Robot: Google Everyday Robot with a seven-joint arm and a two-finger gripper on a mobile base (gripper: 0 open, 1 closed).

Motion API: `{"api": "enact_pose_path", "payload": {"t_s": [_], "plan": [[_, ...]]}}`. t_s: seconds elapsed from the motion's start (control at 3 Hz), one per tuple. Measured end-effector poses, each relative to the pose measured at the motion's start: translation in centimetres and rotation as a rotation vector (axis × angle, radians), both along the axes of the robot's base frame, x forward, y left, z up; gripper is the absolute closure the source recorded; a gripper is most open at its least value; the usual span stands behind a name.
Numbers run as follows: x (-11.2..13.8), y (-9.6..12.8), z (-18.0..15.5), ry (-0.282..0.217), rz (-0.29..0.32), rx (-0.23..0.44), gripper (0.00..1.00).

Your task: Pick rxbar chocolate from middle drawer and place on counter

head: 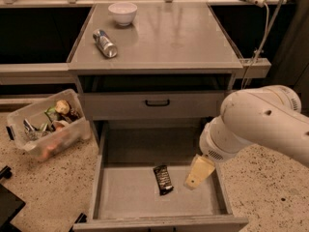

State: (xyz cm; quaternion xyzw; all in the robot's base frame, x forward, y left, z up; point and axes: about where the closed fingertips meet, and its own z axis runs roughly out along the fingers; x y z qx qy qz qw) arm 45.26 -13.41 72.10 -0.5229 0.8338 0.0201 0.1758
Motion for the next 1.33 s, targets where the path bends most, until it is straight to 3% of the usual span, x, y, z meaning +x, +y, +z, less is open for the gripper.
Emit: {"api": "enact_pose_path", "payload": {"t_s": [0.33, 0.67, 1.0, 1.33], "plan": [[0.4, 1.1, -3.2, 0.022, -0.006, 0.005, 0.00], [1.2, 1.8, -6.5, 0.035, -0.066, 0.012, 0.00], [2.0, 1.3, -10.5, 0.032, -0.178, 0.040, 0.00], [3.3, 0.7, -13.7, 0.022, -0.317, 0.166, 0.00]]}}
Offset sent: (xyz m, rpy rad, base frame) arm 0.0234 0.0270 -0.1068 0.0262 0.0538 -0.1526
